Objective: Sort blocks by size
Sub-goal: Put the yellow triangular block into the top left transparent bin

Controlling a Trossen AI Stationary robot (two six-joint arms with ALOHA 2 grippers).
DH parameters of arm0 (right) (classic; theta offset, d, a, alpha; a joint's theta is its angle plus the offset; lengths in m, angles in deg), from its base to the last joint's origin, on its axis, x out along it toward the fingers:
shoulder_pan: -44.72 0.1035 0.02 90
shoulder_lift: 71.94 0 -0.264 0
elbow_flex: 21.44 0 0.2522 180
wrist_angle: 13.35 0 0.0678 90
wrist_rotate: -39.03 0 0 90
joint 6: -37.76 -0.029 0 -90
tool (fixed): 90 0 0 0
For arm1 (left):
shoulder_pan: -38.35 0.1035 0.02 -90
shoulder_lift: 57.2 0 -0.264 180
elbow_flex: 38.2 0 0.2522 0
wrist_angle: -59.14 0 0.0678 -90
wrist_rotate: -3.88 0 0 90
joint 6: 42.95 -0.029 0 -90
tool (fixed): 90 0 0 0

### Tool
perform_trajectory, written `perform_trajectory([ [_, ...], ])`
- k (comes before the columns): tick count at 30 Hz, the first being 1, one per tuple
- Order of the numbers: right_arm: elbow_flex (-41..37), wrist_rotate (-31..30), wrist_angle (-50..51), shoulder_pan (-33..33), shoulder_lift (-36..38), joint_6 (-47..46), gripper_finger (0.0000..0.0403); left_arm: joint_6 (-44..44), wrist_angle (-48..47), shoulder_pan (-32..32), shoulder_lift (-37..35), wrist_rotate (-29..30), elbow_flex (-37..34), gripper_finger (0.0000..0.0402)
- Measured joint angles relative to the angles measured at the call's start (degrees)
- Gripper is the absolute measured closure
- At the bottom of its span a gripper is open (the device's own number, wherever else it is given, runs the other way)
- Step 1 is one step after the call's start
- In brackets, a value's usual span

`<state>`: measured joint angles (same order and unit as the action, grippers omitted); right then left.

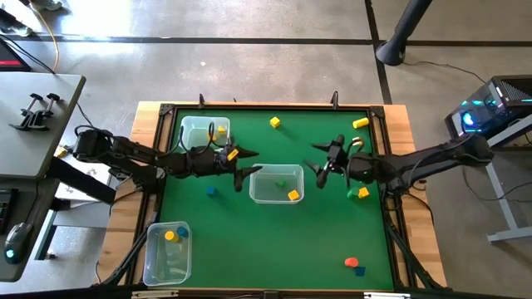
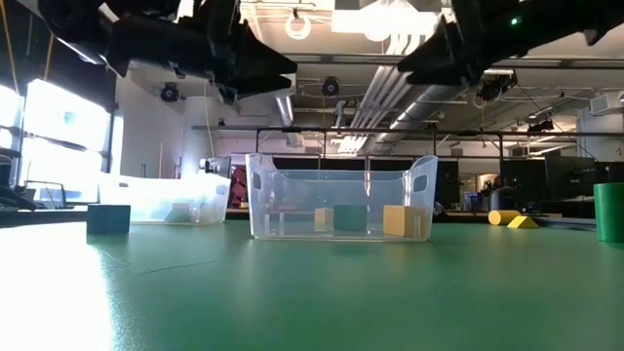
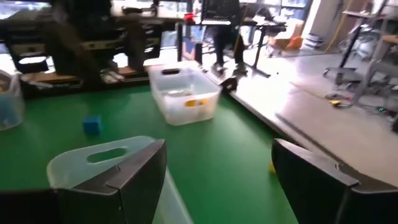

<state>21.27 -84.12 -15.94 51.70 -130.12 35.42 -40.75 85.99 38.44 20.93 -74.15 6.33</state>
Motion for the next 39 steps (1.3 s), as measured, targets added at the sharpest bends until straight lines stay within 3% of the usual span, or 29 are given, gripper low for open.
perform_trajectory([
  [4, 0.5, -0.6, 6.5, -2.2, 4.2, -2.8, 0.0117, -0.9, 0.0, -0.5, 0.0, 0.0, 0.0, 0.0186],
  [8, 5.6, 0.2, 29.3, -9.1, 5.3, -13.8, 0.0117, -0.9, -0.1, -0.8, 0.0, 0.0, 0.0, 0.0186],
  [11, 9.5, 4.8, 47.0, -16.6, 3.5, -20.5, 0.0117, -1.3, 0.0, -0.9, 0.4, 0.0, 0.0, 0.0186],
  [15, 11.2, 12.3, 58.5, -26.9, 0.2, -20.4, 0.0117, -1.4, 0.0, -0.9, 0.9, 0.0, 0.0, 0.0186],
  [25, 11.2, 19.2, 62.1, -46.3, -12.8, -12.3, 0.0117, -1.4, 3.0, -0.9, 4.4, 0.0, 0.0, 0.0186],
  [33, 11.2, 19.2, 61.9, -52.8, -20.4, -12.1, 0.0132, 0.1, 3.2, -1.0, 5.6, 0.0, 0.0, 0.0186],
  [39, 11.2, 14.9, 60.7, -55.9, -23.6, -11.6, 0.0146, 0.5, 4.1, -1.7, 5.6, 0.0, 0.0, 0.0186],
])
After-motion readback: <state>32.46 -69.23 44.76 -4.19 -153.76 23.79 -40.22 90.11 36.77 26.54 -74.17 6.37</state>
